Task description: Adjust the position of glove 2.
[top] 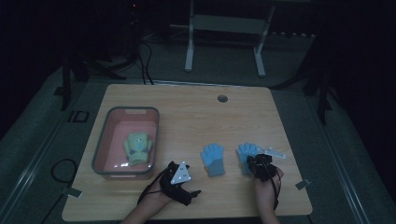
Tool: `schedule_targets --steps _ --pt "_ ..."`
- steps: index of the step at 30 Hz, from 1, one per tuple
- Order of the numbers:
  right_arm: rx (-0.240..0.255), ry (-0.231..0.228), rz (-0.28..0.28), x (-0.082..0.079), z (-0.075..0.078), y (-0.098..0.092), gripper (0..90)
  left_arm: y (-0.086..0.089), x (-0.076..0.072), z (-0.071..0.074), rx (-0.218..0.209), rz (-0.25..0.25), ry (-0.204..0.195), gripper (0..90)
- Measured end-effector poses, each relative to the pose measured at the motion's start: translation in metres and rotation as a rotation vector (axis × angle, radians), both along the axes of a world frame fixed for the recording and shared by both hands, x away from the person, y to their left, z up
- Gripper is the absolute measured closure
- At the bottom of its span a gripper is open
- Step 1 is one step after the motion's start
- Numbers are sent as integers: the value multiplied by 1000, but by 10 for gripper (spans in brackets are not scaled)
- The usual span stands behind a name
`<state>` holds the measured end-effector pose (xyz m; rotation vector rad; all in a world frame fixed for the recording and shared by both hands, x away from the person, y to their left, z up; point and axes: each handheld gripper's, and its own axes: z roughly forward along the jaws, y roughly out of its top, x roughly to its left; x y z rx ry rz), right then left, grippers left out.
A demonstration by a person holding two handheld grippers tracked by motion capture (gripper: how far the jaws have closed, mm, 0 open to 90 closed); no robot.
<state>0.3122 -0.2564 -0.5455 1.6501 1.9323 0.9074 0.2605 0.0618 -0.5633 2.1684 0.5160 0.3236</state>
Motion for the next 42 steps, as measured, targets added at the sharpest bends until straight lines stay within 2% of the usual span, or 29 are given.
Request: schedule_targets --steps 3,6,8,10,11,13,15,17,19,20,21,22,23,24,26,30,34,39,41,42 --pt "1 8 -8 1 -3 -1 850 1 0 0 -4 -5 3 46" --pt "11 5 -7 2 -6 -2 800 1 0 0 -4 -5 5 46" --pt "18 9 5 2 -3 -2 739 1 0 0 -3 -7 3 46" --pt "16 -6 10 0 3 -5 728 1 0 0 -1 -9 2 47" --pt "10 -13 25 0 7 -6 711 1 0 0 -5 -16 4 47" --pt "-32 -39 53 1 12 -9 706 2 -1 1 -18 -30 12 46" --pt "-66 -52 102 5 14 -12 697 2 -1 1 -16 -29 10 46" --pt "-88 -55 186 11 15 -16 680 2 0 1 -9 -28 11 46" --pt "-141 -58 250 16 16 -19 675 1 -1 1 -10 -26 10 46" --pt "-124 -49 300 18 16 -21 666 1 -1 1 -12 -27 10 46" --pt "-128 -47 330 20 16 -23 667 1 -1 1 -14 -29 11 47" --pt "-128 -47 330 20 16 -23 667 1 -1 1 -14 -29 11 46" --pt "-147 -34 365 21 16 -25 667 1 -1 1 -14 -29 11 46" --pt "-134 -14 435 24 14 -27 653 2 0 1 -14 -27 14 46" --pt "-154 15 468 26 10 -28 654 3 0 1 -18 -26 14 46" --pt "-158 23 483 27 1 -29 671 3 0 1 -18 -24 14 46" --pt "-140 13 458 25 -1 -31 799 4 0 0 -17 -22 16 46" --pt "-156 37 438 25 1 -26 858 3 0 0 -19 -19 14 46" --pt "-147 46 430 27 3 -26 866 3 0 0 -18 -21 13 46" --pt "-146 35 433 26 6 -26 868 3 0 0 -18 -21 12 46"
